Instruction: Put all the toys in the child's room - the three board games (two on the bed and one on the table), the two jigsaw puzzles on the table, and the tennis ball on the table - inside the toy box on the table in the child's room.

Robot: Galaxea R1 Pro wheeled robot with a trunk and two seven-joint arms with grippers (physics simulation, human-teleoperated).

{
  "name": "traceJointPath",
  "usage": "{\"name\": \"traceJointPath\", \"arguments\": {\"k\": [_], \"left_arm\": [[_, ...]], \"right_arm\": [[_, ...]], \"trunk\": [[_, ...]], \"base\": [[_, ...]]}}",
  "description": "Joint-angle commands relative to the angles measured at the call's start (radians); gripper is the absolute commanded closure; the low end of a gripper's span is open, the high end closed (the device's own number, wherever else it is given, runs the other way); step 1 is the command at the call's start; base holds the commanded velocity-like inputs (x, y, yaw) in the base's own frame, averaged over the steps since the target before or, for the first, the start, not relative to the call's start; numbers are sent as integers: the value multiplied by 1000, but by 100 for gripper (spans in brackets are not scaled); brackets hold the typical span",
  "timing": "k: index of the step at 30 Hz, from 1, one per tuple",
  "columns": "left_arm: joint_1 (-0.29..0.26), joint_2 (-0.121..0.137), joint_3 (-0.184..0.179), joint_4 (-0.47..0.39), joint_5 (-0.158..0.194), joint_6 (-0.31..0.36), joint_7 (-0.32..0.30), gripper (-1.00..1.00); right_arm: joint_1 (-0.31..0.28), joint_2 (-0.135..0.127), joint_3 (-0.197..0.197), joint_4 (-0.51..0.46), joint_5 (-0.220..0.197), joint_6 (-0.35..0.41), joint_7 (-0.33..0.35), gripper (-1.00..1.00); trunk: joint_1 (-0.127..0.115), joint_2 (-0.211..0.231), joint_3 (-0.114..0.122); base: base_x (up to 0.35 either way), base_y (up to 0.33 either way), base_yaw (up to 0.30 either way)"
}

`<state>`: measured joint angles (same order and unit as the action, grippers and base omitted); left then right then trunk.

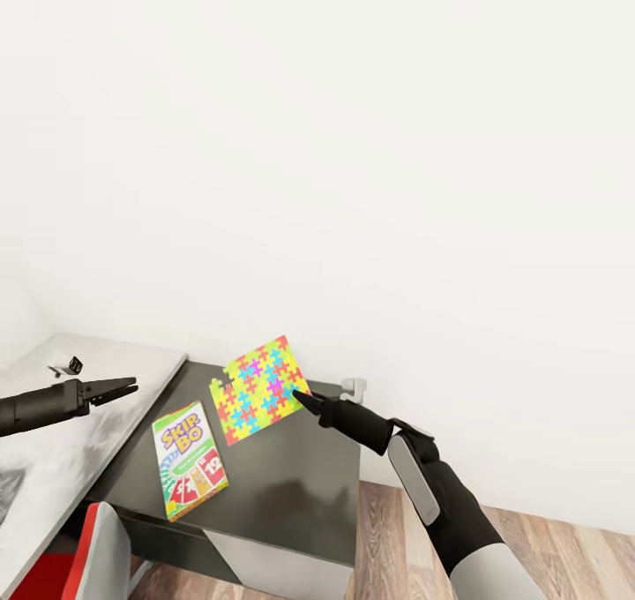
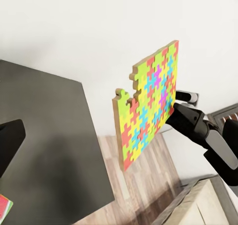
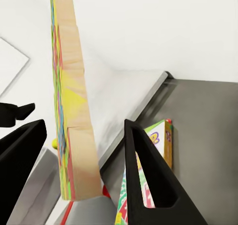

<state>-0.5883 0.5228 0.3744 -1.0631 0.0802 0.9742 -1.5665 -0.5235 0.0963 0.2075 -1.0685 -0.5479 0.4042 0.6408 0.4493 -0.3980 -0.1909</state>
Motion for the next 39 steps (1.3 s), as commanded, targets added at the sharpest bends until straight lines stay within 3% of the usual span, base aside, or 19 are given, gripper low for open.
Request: {"name": "traceJointPath", "arguments": {"k": [1, 39], "left_arm": [[-1, 0, 0, 0, -1, 11, -4, -100], [-1, 2, 0, 0, -2, 11, -4, -100]], "right_arm": [[0, 0, 0, 0, -9, 9, -1, 100], [1, 0, 5, -1, -6, -19, -1, 100]], "trunk": [[1, -2, 0], [1, -2, 60]], "base": [[0, 0, 82], [0, 0, 80]]}}
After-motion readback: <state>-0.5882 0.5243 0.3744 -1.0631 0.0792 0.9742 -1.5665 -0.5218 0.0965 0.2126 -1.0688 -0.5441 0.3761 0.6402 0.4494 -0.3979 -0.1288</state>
